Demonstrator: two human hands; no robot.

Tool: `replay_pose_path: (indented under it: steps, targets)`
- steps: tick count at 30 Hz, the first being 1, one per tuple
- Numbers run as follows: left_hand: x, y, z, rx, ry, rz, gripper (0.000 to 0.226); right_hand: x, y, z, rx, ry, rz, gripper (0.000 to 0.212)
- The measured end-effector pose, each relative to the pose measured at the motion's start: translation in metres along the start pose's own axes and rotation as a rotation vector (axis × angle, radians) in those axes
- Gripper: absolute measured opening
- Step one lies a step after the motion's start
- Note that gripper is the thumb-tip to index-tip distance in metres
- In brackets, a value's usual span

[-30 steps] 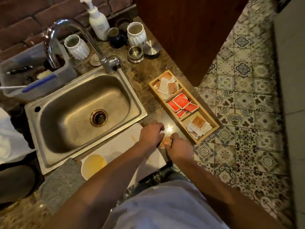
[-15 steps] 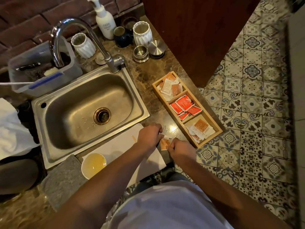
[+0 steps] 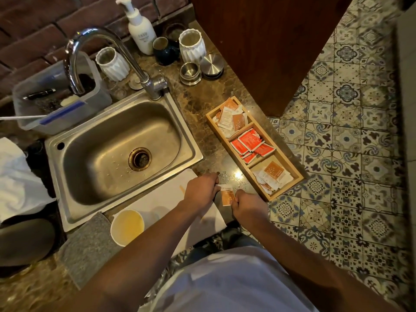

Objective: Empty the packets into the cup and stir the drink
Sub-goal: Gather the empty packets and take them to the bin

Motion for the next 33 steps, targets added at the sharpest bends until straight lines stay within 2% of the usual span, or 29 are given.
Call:
replay_pose_path:
  steps: [6,16,22,26,30,33]
  targets:
    - [0.003,0.003,0.001,0.032,-0.023,0.001,0.007,0.002,0.003,0.004,-0.024,-0.010,-0.006,0.030]
    - [0.002,0.006,0.000,0.108,-0.081,-0.060,0.013,0.004,-0.001,0.004,-0.042,-0.003,-0.030,0.031]
    - [0.017,-0.007,-0.017,0.382,-0.242,0.024,0.012,0.011,-0.014,-0.004,-0.172,-0.058,-0.101,0.014]
    - [0.035,-0.035,-0.028,0.513,-0.341,0.147,0.009,0.017,-0.036,-0.014,-0.243,-0.155,-0.067,0.017]
    - [0.061,-0.064,-0.022,0.662,-0.341,0.217,0.009,0.016,-0.060,-0.031,-0.261,-0.228,-0.030,0.018]
    - [0.084,-0.084,-0.017,0.784,-0.344,0.332,0.012,0.017,-0.079,-0.049,-0.285,-0.299,0.021,0.018]
Point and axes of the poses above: each hand's wrist, its own x-axis away from the middle knuckle, its own y-axis out of the palm, z = x × y, the point moved 8 cm from there along -x, towards the middle knuckle, and after that the axes turned 12 degrees about y, right-handed, at the moved point
